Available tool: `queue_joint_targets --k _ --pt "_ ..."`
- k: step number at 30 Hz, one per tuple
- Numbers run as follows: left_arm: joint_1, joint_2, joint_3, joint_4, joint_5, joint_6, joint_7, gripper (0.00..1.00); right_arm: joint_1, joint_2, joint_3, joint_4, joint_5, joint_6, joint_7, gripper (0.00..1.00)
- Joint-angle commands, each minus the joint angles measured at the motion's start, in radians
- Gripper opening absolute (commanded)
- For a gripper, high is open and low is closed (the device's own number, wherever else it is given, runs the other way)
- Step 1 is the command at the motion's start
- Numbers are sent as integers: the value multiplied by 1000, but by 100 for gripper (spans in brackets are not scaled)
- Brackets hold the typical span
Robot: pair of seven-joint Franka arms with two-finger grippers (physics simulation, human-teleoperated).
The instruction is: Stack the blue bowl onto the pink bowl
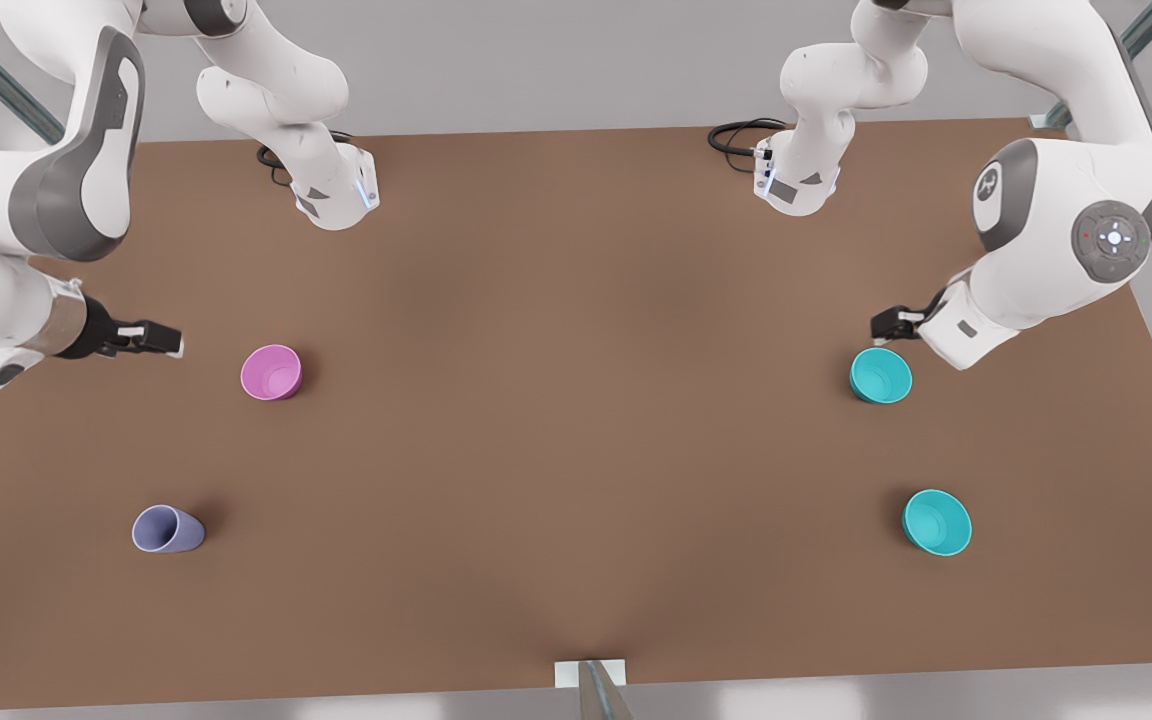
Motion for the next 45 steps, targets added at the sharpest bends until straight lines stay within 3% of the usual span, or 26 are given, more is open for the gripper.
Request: queue_joint_targets --k 1,6,11,21,25,38,45 --pt "3 -1 0 1 2 11 33 100 0 -1 -1 0 1 38 -29 100" --pt "11 3 0 -1 2 -15 35 100 -9 77 -2 -88 -40 37 -144 100" --pt "18 20 0 -1 2 -49 33 100 -109 79 -5 -443 -25 371 -139 100" --pt "9 22 -6 31 -7 -46 31 100 -120 71 -4 -671 -10 690 -141 100" --pt "-3 54 -3 31 -4 -18 30 100 -121 70 -5 -769 -8 913 -141 100" --pt "-5 60 -3 45 -6 -93 38 100 -140 93 -5 -881 55 943 -134 100" --pt "51 43 -5 48 -7 -128 39 100 -138 183 -5 -869 81 953 -141 100"
